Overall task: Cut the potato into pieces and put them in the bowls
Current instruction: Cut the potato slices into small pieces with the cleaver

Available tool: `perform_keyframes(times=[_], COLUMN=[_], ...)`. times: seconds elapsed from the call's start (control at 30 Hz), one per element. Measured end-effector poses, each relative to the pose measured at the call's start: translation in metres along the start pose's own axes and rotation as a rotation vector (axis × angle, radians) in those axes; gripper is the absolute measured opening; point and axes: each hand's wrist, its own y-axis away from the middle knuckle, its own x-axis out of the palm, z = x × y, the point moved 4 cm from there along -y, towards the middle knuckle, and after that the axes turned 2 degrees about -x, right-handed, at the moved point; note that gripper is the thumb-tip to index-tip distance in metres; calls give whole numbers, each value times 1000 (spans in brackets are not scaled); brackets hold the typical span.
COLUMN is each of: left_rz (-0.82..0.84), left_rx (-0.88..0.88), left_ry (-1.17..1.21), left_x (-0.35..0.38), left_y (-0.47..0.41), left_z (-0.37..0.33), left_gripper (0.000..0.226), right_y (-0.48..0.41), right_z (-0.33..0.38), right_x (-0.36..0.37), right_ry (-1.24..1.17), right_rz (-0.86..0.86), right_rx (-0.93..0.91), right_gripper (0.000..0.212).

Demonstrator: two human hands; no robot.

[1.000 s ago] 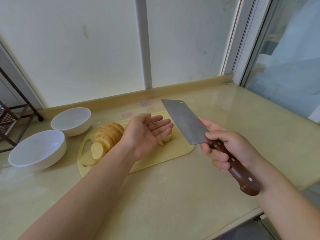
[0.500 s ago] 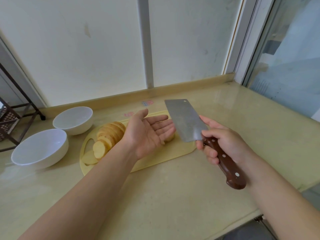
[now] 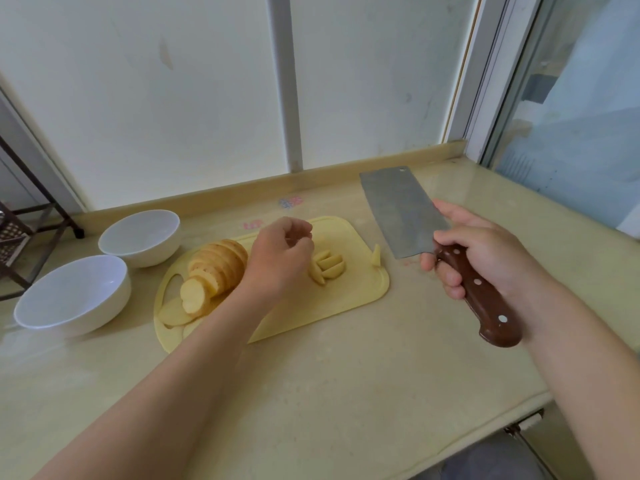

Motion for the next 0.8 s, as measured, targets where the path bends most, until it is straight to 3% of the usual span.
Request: perform_keyframes(times=[0.17, 0.33, 0.67, 0.8], left_rz=[131, 129, 122, 99], left_rx=[267, 419, 377, 330], left_ry=[-430, -646, -885, -870], left_x=[19, 45, 87, 97], left_y=[3, 8, 0, -2], left_z=[5, -9, -31, -33], left_gripper=[30, 32, 40, 30], right_y=[-4, -22, -44, -43], right_z=[2, 1, -11, -10], right_x=[-9, -10, -23, -32], right_ry=[274, 253, 132, 104], right_rz=[-112, -108, -182, -223], right_rx=[-26, -55, -110, -137], right_gripper=[74, 74, 75, 76])
